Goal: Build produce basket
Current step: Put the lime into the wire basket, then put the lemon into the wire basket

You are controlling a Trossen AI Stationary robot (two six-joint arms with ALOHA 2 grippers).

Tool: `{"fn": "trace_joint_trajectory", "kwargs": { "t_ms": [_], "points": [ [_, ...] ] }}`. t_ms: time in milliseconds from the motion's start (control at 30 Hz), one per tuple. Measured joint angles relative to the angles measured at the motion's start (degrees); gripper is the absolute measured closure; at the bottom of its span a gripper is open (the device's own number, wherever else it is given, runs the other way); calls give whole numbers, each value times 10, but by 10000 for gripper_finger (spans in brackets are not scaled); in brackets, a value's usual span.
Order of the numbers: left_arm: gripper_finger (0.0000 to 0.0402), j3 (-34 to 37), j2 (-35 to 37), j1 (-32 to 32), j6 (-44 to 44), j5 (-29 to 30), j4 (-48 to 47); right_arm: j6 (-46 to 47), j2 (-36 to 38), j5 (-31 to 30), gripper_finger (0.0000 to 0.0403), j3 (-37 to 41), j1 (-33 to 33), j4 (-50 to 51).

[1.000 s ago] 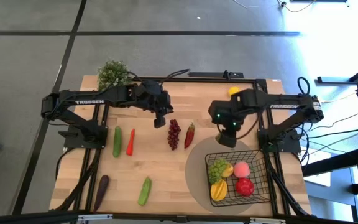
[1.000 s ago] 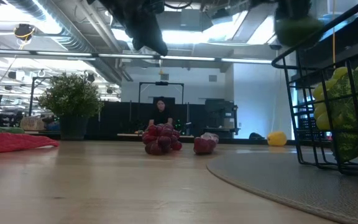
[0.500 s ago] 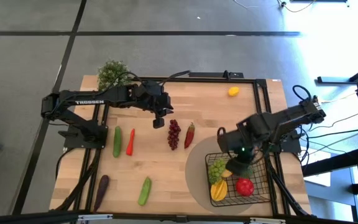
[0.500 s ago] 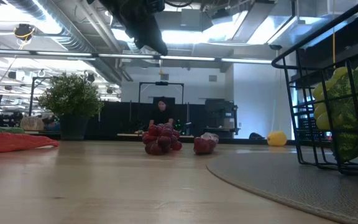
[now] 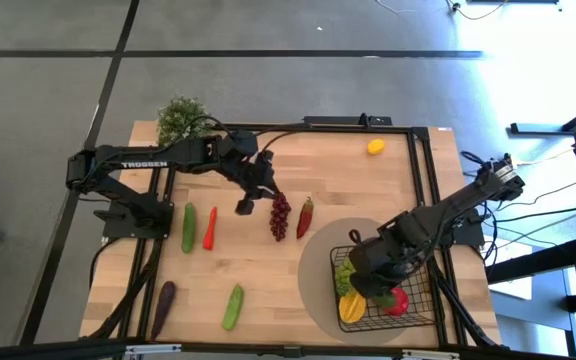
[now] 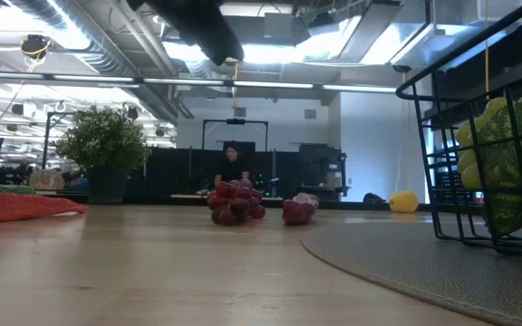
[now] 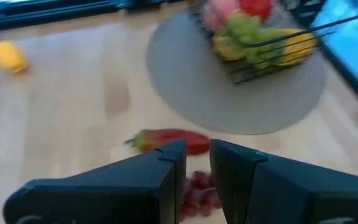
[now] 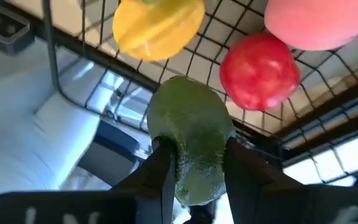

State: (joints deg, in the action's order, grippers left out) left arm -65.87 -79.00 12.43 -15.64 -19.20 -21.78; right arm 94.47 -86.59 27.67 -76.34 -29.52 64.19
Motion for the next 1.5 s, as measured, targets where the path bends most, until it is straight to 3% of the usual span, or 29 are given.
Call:
{"fn": "trace_joint_trajectory", "kwargs": {
  "t_ms": [233, 533, 767, 1167, 1367, 1500],
  "points": [
    [341, 0, 0, 0, 0, -11, 0, 32, 0, -22, 309, 84, 0, -132],
    [341, 0, 0, 0, 0, -10, 0, 36, 0, 9, 309, 159, 0, -190],
    [341, 0, 0, 0, 0, 15, -1, 28, 0, -20, 295, 167, 0, -202],
    [341, 0, 0, 0, -1, 33, -1, 28, 0, -13, 216, 167, 0, -202],
    [341, 0, 0, 0, 0, 33, -1, 29, 0, 32, 210, 160, 0, -199],
    [341, 0, 0, 0, 0, 33, -1, 27, 0, 17, 210, 129, 0, -191]
  ]
}}
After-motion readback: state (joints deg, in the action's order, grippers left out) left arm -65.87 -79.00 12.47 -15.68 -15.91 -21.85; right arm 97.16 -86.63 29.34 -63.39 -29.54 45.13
